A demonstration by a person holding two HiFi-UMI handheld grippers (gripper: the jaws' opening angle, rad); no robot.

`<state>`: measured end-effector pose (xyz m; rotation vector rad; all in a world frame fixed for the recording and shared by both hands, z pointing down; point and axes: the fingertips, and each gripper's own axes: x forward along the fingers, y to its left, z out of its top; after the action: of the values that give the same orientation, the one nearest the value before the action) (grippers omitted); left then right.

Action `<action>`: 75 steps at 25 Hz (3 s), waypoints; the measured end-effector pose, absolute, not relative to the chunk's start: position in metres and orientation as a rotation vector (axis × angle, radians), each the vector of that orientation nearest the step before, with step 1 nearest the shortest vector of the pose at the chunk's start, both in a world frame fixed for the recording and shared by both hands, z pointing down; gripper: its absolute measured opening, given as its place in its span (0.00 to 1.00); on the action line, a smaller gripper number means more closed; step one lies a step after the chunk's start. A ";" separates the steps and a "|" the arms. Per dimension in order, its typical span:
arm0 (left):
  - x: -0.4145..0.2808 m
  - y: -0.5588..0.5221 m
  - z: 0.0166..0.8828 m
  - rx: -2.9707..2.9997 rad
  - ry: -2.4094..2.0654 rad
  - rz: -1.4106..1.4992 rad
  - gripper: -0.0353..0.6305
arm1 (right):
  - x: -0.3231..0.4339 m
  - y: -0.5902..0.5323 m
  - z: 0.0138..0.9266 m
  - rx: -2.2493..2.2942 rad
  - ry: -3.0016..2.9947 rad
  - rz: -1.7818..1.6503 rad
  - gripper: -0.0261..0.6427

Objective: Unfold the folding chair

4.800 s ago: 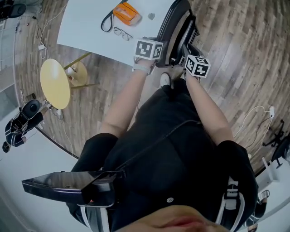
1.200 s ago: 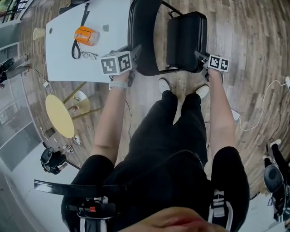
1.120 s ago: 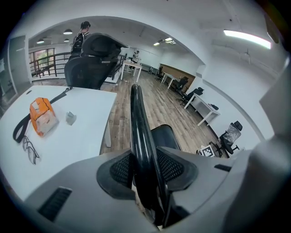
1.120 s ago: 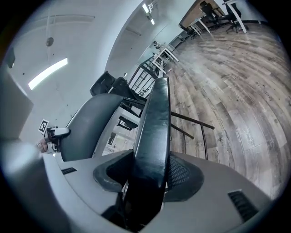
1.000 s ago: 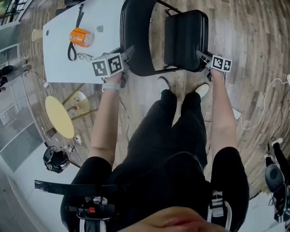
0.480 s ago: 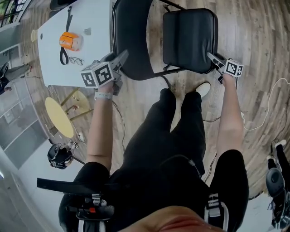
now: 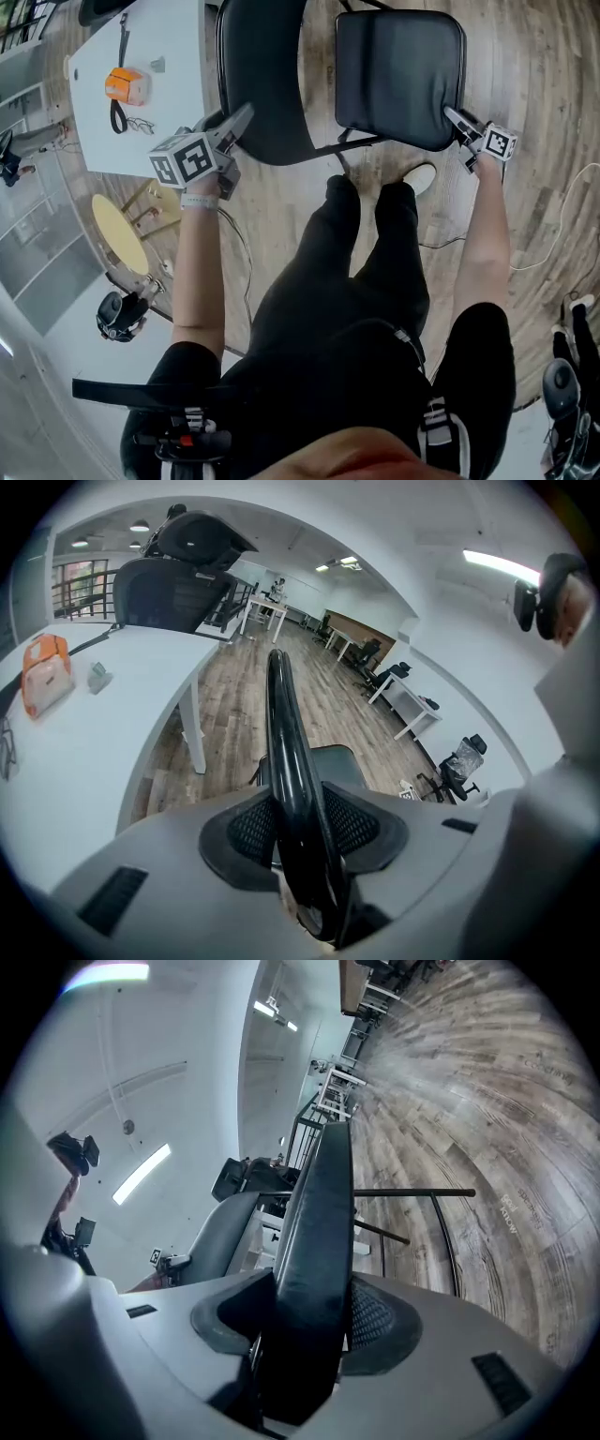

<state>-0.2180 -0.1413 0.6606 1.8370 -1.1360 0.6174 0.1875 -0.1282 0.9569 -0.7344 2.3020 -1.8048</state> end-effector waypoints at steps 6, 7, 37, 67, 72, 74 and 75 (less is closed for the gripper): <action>-0.203 -0.139 0.677 1.821 -1.119 0.618 0.25 | 0.217 -0.123 0.985 -0.650 2.250 -1.844 0.33; -0.202 -0.138 0.679 1.817 -1.116 0.616 0.25 | 0.220 -0.123 0.988 -0.632 2.241 -1.851 0.33; -0.127 -0.134 0.716 1.822 -0.986 0.547 0.24 | 0.302 -0.111 1.088 -0.628 2.099 -1.943 0.37; -0.035 -0.159 0.492 2.618 -1.157 0.350 0.34 | 0.236 -0.150 0.656 -1.214 2.898 -0.716 0.48; -0.012 -0.134 0.441 2.672 -1.043 0.234 0.34 | 0.185 -0.114 0.530 -1.122 2.870 -0.586 0.48; -0.003 -0.125 0.419 2.678 -0.979 0.162 0.34 | 0.173 -0.103 0.488 -1.118 2.874 -0.532 0.48; 0.001 -0.121 0.407 2.691 -0.948 0.133 0.34 | 0.167 -0.098 0.468 -1.120 2.881 -0.494 0.48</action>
<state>0.0013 -0.1213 0.4075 2.6909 -0.9481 0.1326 0.1668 -0.0981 0.4681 -1.1196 2.8806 -0.4940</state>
